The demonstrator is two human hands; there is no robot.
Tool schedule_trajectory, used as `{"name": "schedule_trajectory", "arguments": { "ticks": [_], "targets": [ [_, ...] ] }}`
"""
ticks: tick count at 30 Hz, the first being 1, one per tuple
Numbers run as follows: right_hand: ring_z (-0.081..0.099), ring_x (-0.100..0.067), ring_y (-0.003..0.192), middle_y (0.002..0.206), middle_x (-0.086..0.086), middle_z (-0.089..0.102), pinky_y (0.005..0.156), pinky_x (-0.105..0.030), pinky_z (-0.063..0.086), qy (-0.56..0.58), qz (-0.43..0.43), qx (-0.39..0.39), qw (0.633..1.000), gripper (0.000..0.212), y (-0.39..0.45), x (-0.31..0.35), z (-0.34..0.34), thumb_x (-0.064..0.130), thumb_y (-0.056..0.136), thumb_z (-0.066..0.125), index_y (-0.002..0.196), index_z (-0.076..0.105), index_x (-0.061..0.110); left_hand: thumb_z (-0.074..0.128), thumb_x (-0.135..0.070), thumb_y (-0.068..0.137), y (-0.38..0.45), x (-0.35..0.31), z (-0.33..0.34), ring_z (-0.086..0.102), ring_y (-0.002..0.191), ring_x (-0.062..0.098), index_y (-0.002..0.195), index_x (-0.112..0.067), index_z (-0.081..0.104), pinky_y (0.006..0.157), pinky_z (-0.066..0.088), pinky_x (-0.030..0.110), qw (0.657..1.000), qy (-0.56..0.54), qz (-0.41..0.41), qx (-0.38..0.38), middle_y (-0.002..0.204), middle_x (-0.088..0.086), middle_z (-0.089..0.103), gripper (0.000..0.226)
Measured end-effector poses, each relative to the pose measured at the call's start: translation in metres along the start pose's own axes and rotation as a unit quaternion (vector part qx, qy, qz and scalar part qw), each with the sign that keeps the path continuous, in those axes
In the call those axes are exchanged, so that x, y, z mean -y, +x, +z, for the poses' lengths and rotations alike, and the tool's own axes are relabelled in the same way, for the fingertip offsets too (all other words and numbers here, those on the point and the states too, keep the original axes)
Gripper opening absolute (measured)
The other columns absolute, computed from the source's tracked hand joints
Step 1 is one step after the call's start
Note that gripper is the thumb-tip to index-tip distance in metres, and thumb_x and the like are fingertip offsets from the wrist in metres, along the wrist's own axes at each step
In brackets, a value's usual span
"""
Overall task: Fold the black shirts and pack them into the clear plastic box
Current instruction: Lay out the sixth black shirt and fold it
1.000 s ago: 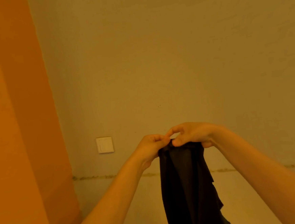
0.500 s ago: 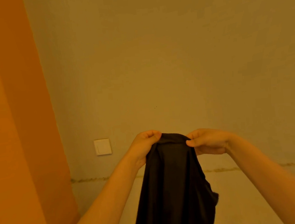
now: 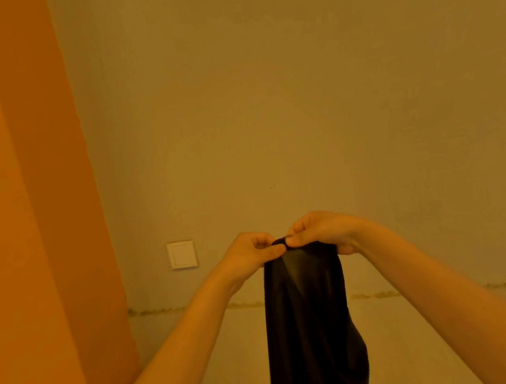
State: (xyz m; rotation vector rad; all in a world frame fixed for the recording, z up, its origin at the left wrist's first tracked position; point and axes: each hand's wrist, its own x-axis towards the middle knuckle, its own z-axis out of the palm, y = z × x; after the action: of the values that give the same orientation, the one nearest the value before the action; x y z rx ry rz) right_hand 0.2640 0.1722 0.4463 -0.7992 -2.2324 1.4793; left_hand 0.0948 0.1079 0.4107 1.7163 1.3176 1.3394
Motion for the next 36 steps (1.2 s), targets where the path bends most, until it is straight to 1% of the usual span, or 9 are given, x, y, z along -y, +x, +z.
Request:
{"name": "schedule_trajectory", "arguments": {
  "ticks": [4, 6, 9, 14, 18, 23, 27, 30, 36],
  "targets": [
    [0.043, -0.003, 0.043, 0.057, 0.003, 0.055, 0.044, -0.014, 0.033, -0.092, 0.09, 0.108, 0.986, 0.008, -0.012, -0.005, -0.017, 0.01, 0.086, 0.06, 0.079, 0.06, 0.006, 0.051, -0.009, 0.092, -0.002, 0.013, -0.015, 0.058, 0.058, 0.004, 0.071, -0.011, 0.061, 0.056, 0.047, 0.015, 0.992, -0.121, -0.03, -0.035, 0.06, -0.006, 0.063, 0.024],
    [0.031, -0.002, 0.037, 0.047, 0.006, 0.041, 0.04, -0.013, 0.025, -0.085, 0.096, 0.093, 0.987, 0.015, -0.02, -0.011, -0.028, 0.006, 0.091, 0.051, 0.077, 0.055, 0.005, 0.05, -0.011, 0.093, -0.003, 0.02, -0.023, 0.058, 0.063, 0.007, 0.074, -0.011, 0.063, 0.06, 0.047, 0.019, 0.986, -0.148, -0.045, -0.069, 0.066, -0.003, 0.064, 0.023],
    [0.036, -0.003, 0.04, 0.045, 0.006, 0.038, 0.044, -0.013, 0.03, 0.012, 0.059, 0.038, 0.997, 0.016, -0.032, -0.024, -0.042, 0.005, 0.091, 0.046, 0.077, 0.053, 0.002, 0.052, -0.014, 0.093, -0.002, 0.033, -0.034, 0.056, 0.067, 0.011, 0.074, -0.012, 0.063, 0.063, 0.045, 0.022, 0.974, -0.173, -0.068, -0.133, 0.068, -0.001, 0.062, 0.022],
    [0.043, -0.007, 0.045, 0.052, 0.002, 0.044, 0.05, -0.018, 0.036, 0.213, -0.018, -0.029, 0.976, 0.023, -0.029, -0.02, -0.031, 0.015, 0.092, 0.039, 0.088, 0.056, 0.0, 0.063, -0.019, 0.086, -0.005, 0.03, -0.008, 0.051, 0.066, 0.01, 0.064, -0.021, 0.054, 0.053, 0.036, 0.01, 0.96, 0.121, -0.015, -0.253, 0.066, -0.008, 0.055, 0.024],
    [0.062, -0.012, 0.064, 0.072, -0.002, 0.065, 0.064, -0.023, 0.052, 0.191, -0.037, 0.006, 0.981, 0.023, -0.012, -0.014, -0.001, 0.006, 0.096, 0.038, 0.101, 0.059, 0.001, 0.051, -0.039, 0.091, -0.005, -0.001, 0.03, 0.062, 0.071, 0.004, 0.073, -0.021, 0.065, 0.065, 0.047, 0.013, 0.997, 0.007, -0.06, -0.057, 0.072, -0.008, 0.067, 0.029],
    [0.064, -0.015, 0.08, 0.089, -0.009, 0.066, 0.074, -0.023, 0.054, 0.138, -0.072, -0.144, 0.977, 0.02, 0.0, -0.01, 0.006, -0.001, 0.091, 0.05, 0.108, 0.06, 0.0, 0.054, -0.045, 0.086, 0.002, -0.006, 0.028, 0.067, 0.094, 0.016, 0.093, -0.016, 0.068, 0.084, 0.052, 0.027, 0.989, -0.065, -0.116, 0.059, 0.093, 0.004, 0.072, 0.033],
    [0.062, -0.016, 0.088, 0.095, -0.006, 0.066, 0.08, -0.027, 0.05, 0.113, -0.078, -0.147, 0.98, 0.025, -0.002, -0.011, 0.002, 0.002, 0.091, 0.051, 0.114, 0.06, 0.003, 0.055, -0.026, 0.091, 0.007, -0.004, 0.029, 0.069, 0.087, 0.016, 0.091, -0.012, 0.068, 0.074, 0.053, 0.027, 0.984, -0.134, -0.104, 0.058, 0.09, 0.005, 0.073, 0.019],
    [0.059, -0.02, 0.101, 0.108, -0.006, 0.064, 0.08, -0.029, 0.051, 0.188, -0.082, -0.131, 0.97, 0.034, 0.0, -0.022, 0.002, 0.01, 0.093, 0.05, 0.126, 0.052, 0.007, 0.056, -0.024, 0.09, 0.014, -0.011, 0.028, 0.069, 0.076, 0.013, 0.089, -0.011, 0.068, 0.062, 0.052, 0.025, 0.972, -0.195, -0.119, 0.06, 0.083, 0.003, 0.073, 0.018],
    [0.066, -0.009, 0.069, 0.076, 0.0, 0.071, 0.065, -0.025, 0.05, 0.295, -0.078, -0.06, 0.95, 0.051, 0.001, -0.042, 0.002, 0.044, 0.096, 0.022, 0.12, 0.051, 0.01, 0.054, -0.024, 0.091, 0.03, -0.019, 0.024, 0.069, 0.065, 0.012, 0.087, -0.01, 0.066, 0.06, 0.053, 0.025, 0.961, -0.233, -0.142, 0.04, 0.074, 0.003, 0.072, 0.019]
  ]
}}
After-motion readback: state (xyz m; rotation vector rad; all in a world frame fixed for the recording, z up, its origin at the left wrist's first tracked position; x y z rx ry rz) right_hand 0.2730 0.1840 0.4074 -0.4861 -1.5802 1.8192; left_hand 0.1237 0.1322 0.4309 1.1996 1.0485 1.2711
